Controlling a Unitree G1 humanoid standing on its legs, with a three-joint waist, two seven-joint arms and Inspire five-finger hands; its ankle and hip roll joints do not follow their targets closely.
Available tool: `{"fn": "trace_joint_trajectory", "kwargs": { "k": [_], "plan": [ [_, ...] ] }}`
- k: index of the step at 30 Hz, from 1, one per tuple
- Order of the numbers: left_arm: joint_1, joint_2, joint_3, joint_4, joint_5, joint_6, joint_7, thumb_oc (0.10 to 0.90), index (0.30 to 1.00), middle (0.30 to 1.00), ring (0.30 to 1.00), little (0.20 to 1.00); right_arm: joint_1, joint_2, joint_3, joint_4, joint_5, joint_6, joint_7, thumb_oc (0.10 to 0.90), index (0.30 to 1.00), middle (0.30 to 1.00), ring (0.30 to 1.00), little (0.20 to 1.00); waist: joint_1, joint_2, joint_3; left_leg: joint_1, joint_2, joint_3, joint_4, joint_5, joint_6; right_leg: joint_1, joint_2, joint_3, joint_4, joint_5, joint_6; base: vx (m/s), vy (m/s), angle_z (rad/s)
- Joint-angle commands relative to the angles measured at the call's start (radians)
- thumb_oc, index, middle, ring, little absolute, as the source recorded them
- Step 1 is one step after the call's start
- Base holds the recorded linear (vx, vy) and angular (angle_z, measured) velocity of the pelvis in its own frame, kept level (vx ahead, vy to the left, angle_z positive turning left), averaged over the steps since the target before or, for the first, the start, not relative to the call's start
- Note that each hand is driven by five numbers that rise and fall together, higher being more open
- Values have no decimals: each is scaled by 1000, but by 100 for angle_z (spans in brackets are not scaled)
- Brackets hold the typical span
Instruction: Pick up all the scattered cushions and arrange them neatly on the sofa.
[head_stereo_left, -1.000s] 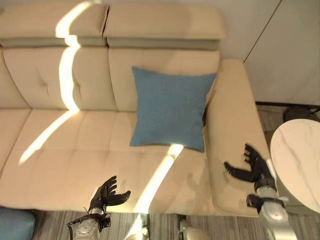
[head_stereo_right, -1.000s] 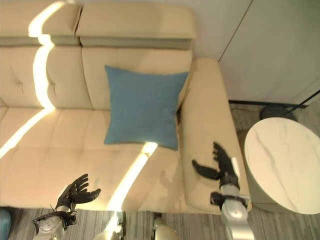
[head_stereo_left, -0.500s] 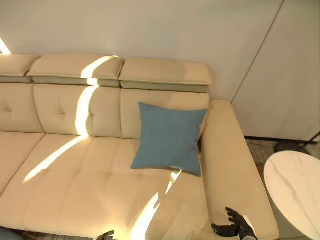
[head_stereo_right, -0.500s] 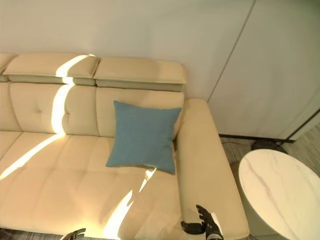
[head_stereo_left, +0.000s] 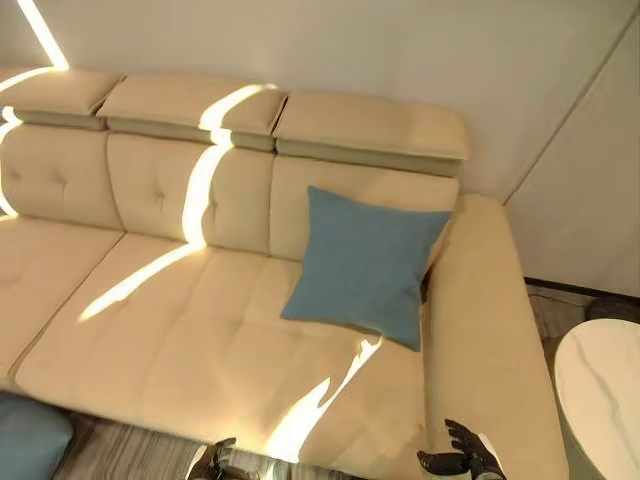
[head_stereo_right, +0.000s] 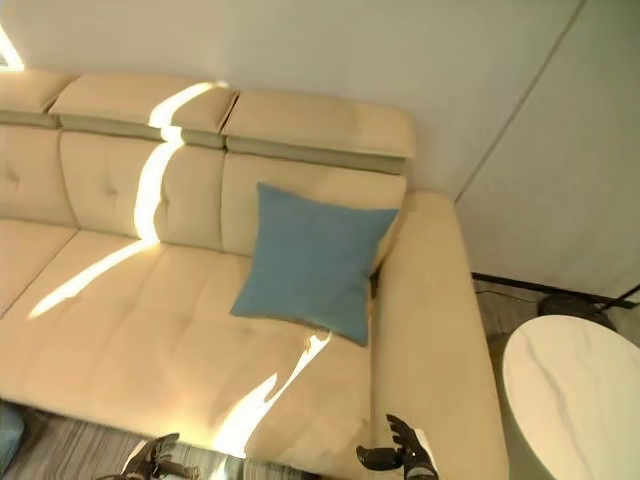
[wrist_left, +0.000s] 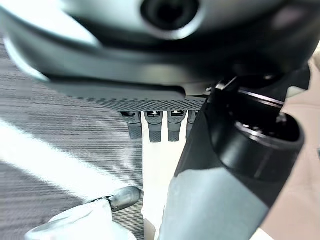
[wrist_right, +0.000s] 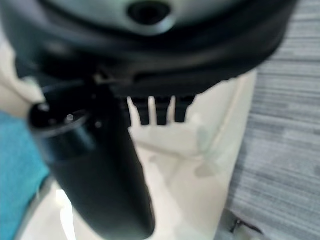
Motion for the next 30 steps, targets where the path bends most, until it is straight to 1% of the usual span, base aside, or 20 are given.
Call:
{"fn": "trace_joint_trajectory", "kwargs": {
  "k": [1,2,4,5,6,8,9,10,14,16,17,18,19,21,22,23,24,26,28,30],
  "plan": [
    [-43,44,25,-4,-33,-49,37,800,900,900,900,900,-54,-39,0,-57,15,-39,-41,800,900,900,900,900,3,-67,30,-48,25,128,117,-115,-9,34,-51,-3,2,-125,60,-108,-8,59],
    [-35,42,34,-4,-34,-49,37,800,900,900,900,900,-66,-43,2,-57,1,-30,-40,800,900,900,900,900,-7,-79,32,-26,29,157,186,-187,8,21,-69,-18,2,-108,60,-142,1,47],
    [-29,36,43,10,-34,-49,37,800,900,900,900,900,-72,-44,3,-51,-5,-31,-37,800,900,900,900,900,-17,-86,32,1,24,171,244,-244,15,14,-80,-27,2,-99,58,-153,29,16],
    [-31,33,47,12,-35,-48,37,800,900,900,900,900,-68,-42,-4,-48,-2,-25,-35,800,900,900,900,900,-33,-86,25,38,38,199,256,-263,15,4,-87,-54,2,-96,56,-95,36,35],
    [-31,33,47,12,-35,-48,37,800,900,900,900,900,-68,-42,-4,-48,-2,-25,-35,800,900,900,900,900,-33,-86,25,38,38,198,256,-264,15,5,-87,-54,2,-96,56,-84,52,68],
    [-37,28,43,17,-33,-48,37,800,900,900,900,900,-65,-35,-14,-37,-2,-22,-33,800,900,900,900,900,-57,-80,7,115,54,258,205,-282,9,-5,-93,-94,2,-89,61,-26,76,67],
    [-39,26,39,16,-26,-47,39,800,900,900,900,900,-64,-33,-15,-29,-8,-18,-35,800,900,900,900,900,-65,-74,4,139,53,270,177,-283,10,-5,-94,-108,2,-83,63,-56,178,78],
    [-42,21,31,20,-25,-45,42,800,900,900,900,900,-73,-29,-8,-24,-15,-16,-35,800,900,900,900,900,-67,-75,4,159,27,254,118,-285,11,-19,-97,-114,2,-55,72,-54,146,94],
    [-46,25,31,23,-25,-46,50,800,900,900,900,900,-88,-21,4,-5,-21,-12,-38,800,900,900,900,900,-59,-88,13,151,3,219,98,-282,18,-31,-104,-115,2,-28,82,-88,100,48],
    [-40,38,51,42,-23,-39,55,800,900,900,900,900,-109,-9,31,4,-49,1,-32,800,900,900,900,900,-29,-108,28,154,-24,191,38,-261,43,-57,-115,-111,47,-16,95,-144,128,16],
    [-40,38,51,42,-23,-39,55,800,900,900,900,900,-109,-9,32,4,-49,1,-32,800,900,900,900,900,-29,-109,28,154,-25,191,37,-261,43,-57,-116,-111,48,-17,95,-162,77,18],
    [-43,46,54,43,-23,-41,59,800,900,900,900,900,-121,-3,38,4,-51,2,-33,800,900,900,900,900,-24,-109,42,150,-27,181,26,-247,46,-82,-124,-102,86,-19,104,-165,31,0],
    [-52,55,51,48,-22,-43,62,800,900,900,900,900,-130,0,40,4,-54,4,-35,800,900,900,900,900,-24,-107,54,141,-29,160,21,-235,50,-105,-124,-58,122,-27,118,-236,45,4],
    [-55,63,41,42,-24,-49,66,800,900,900,900,900,-125,4,39,-4,-49,5,-30,800,900,900,900,900,-31,-99,62,121,-38,120,1,-213,58,-128,-97,66,170,-56,123,-214,26,43],
    [-53,72,33,41,-24,-52,68,800,900,900,900,900,-104,10,26,-5,-33,1,-31,800,900,900,900,900,-39,-90,62,88,-52,55,1,-190,67,-105,-62,194,204,-99,119,-148,1,126],
    [-54,73,33,41,-24,-52,68,800,900,900,900,900,-104,10,26,-5,-33,1,-31,800,900,900,900,900,-40,-91,60,85,-53,55,1,-188,67,-108,-63,194,203,-97,119,-139,-28,184],
    [-57,77,32,43,-26,-51,71,800,900,900,900,900,-97,14,24,-6,-26,-1,-29,800,900,900,900,900,-40,-88,63,72,-54,24,3,-178,67,-90,-45,243,223,-120,114,-70,-37,178],
    [-61,86,29,44,-23,-51,74,800,900,900,900,900,-91,14,22,-12,-15,-3,-29,800,900,900,900,900,-37,-86,56,44,-60,-26,7,-159,64,-58,-21,309,244,-159,102,-97,-95,88],
    [-60,89,33,44,-28,-52,79,800,900,900,900,900,-95,15,31,-19,-17,-4,-29,800,900,900,900,900,-27,-91,49,30,-66,-57,8,-150,56,-26,-12,327,225,-180,87,-51,-121,97],
    [-57,93,40,49,-37,-53,88,800,900,900,900,900,-101,8,44,-38,-17,-9,-30,800,900,900,900,900,-13,-102,40,15,-74,-84,4,-131,45,2,-5,322,181,-191,70,-43,-159,83]
  ]
}}
